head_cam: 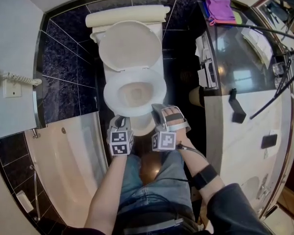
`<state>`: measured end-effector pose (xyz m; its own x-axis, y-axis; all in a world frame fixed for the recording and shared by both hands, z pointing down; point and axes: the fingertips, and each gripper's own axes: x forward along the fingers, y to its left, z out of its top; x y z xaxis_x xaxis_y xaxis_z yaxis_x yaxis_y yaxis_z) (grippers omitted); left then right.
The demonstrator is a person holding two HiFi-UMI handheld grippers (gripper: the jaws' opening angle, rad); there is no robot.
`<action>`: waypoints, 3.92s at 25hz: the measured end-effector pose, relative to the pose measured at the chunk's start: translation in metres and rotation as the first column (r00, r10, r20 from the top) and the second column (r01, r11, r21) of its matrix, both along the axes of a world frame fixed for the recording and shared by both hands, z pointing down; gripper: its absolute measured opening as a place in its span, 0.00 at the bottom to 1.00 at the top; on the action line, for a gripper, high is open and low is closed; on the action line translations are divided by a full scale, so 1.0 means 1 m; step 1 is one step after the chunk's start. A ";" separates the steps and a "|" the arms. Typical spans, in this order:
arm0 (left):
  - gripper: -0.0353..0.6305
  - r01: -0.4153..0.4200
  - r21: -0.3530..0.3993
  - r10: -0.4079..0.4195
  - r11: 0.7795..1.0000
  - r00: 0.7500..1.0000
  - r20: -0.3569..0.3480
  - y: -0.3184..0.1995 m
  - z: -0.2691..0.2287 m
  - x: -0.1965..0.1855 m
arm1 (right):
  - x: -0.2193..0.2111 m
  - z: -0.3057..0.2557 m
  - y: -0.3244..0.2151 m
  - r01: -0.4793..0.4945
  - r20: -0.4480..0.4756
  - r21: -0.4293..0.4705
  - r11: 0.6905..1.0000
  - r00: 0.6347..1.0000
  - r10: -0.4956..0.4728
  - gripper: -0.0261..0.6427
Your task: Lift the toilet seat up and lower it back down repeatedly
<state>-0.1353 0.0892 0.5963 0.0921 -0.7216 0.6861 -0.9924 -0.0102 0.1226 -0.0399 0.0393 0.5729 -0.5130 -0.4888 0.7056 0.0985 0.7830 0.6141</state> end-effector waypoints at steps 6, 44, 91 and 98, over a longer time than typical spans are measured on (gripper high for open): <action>0.05 -0.012 -0.031 0.011 0.999 1.000 -0.012 0.031 0.025 0.013 | 0.015 0.019 0.030 -0.022 -0.042 -0.034 0.999 0.999 0.020 0.19; 0.05 -0.144 -0.437 0.128 0.888 0.990 -0.067 0.174 0.286 0.076 | 0.076 0.179 0.040 -0.398 0.038 -0.202 0.895 0.910 0.413 0.07; 0.05 -0.049 0.299 0.023 0.953 0.996 0.090 0.001 -0.300 -0.026 | 0.043 -0.238 -0.025 -0.345 0.461 -0.389 0.854 0.730 0.504 0.07; 0.05 -0.080 0.307 0.042 0.948 0.991 0.129 0.003 -0.300 -0.021 | 0.052 -0.238 -0.026 -0.360 0.450 -0.381 0.852 0.732 0.511 0.07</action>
<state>-0.1563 0.0924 0.2967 0.0737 -0.8965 0.4369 -0.9958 -0.0897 -0.0159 0.0126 0.0132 0.3350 -0.6076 -0.5960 0.5250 -0.5648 0.7889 0.2421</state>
